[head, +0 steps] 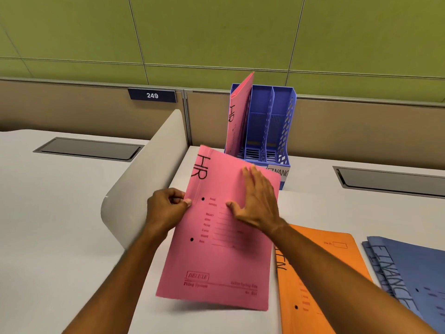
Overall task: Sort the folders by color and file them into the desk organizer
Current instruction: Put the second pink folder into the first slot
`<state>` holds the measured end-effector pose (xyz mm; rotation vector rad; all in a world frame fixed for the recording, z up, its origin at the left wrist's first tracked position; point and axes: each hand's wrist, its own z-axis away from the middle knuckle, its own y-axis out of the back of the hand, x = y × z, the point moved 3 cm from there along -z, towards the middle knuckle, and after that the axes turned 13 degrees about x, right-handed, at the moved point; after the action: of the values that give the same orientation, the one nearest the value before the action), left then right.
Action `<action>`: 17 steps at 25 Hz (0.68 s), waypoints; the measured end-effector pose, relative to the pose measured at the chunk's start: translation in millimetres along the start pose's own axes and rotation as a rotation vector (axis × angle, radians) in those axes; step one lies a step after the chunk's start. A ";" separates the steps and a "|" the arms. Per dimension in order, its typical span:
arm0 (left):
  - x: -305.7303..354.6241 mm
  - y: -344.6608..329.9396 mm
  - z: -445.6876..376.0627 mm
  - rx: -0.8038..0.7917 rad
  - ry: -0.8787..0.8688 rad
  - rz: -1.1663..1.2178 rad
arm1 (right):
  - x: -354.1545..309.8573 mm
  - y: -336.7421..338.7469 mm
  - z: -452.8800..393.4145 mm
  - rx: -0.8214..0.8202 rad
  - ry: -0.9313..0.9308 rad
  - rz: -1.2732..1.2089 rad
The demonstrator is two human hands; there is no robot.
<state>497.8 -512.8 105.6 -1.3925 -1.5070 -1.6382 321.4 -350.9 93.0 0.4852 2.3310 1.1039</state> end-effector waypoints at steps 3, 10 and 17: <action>25.2 4.9 -5.2 0.013 -0.069 0.054 | -3.6 29.7 -43.1 0.121 0.013 -0.065; 70.8 9.9 -9.7 0.024 -0.249 0.181 | -11.6 91.7 -116.2 0.379 0.073 -0.202; 96.3 14.8 -15.8 0.138 -0.380 0.226 | -20.5 131.3 -158.6 0.490 0.150 -0.264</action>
<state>472.4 -506.1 200.8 -1.7937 -1.5596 -1.1568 258.3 -378.2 288.2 0.2561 2.7060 0.4564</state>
